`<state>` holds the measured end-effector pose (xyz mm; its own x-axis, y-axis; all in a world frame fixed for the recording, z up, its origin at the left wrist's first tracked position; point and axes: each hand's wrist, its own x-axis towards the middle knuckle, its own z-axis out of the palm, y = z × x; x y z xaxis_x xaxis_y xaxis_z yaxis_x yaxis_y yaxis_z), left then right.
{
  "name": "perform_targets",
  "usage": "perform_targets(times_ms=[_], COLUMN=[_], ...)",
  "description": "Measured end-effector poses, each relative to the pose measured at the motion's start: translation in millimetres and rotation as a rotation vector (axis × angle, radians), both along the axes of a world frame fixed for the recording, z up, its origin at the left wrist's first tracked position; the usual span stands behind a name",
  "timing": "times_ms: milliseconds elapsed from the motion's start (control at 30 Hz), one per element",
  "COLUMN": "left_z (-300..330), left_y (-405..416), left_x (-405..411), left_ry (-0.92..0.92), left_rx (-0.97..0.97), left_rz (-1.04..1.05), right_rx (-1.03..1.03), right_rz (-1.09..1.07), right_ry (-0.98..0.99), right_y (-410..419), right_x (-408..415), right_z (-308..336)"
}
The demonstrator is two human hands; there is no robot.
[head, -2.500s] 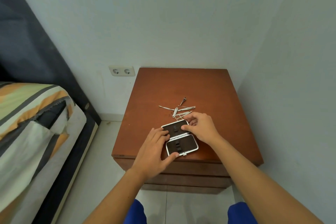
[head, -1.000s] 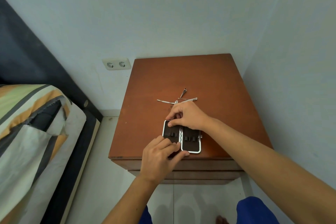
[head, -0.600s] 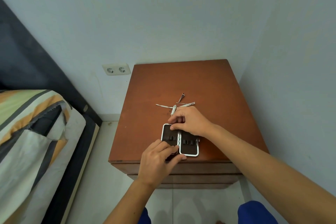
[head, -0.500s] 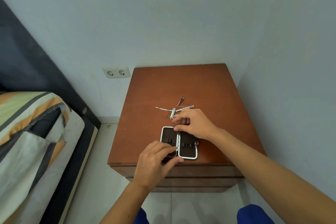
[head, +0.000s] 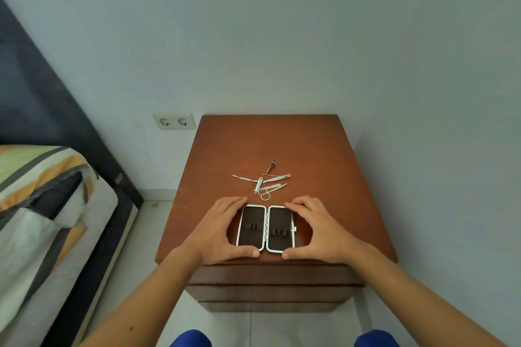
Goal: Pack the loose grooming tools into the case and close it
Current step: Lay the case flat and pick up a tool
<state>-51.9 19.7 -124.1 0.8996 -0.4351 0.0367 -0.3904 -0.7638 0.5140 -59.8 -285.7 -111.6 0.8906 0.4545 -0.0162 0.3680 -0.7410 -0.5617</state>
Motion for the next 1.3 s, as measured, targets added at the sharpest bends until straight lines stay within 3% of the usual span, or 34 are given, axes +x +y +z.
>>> perform_targets(times_ms=[233,467,767,1100,1300], left_z=[-9.5,-5.6,-8.3,-8.8,-10.1], left_y=[-2.1,-3.3,-2.9,-2.5,-3.0], left_x=[-6.1,-5.9,-5.2,-3.6,-4.2], left_ry=[-0.018,0.008,-0.010,-0.038,-0.061], left_rx=[0.012,0.033,0.053,0.050,0.028], left_rz=[0.039,0.043,0.033,0.030,0.036], right_rx=[0.074,0.199,-0.076,0.476,0.525], right_rz=[-0.024,-0.256,-0.365,-0.374,-0.326], right_ry=[0.045,-0.165,-0.142,-0.015,0.113], right_y=[-3.3,38.5,88.7,84.4,49.1], right_x=[8.4,62.2,99.5,79.6,37.3], right_z=[-4.5,11.2,5.8,10.8,9.5])
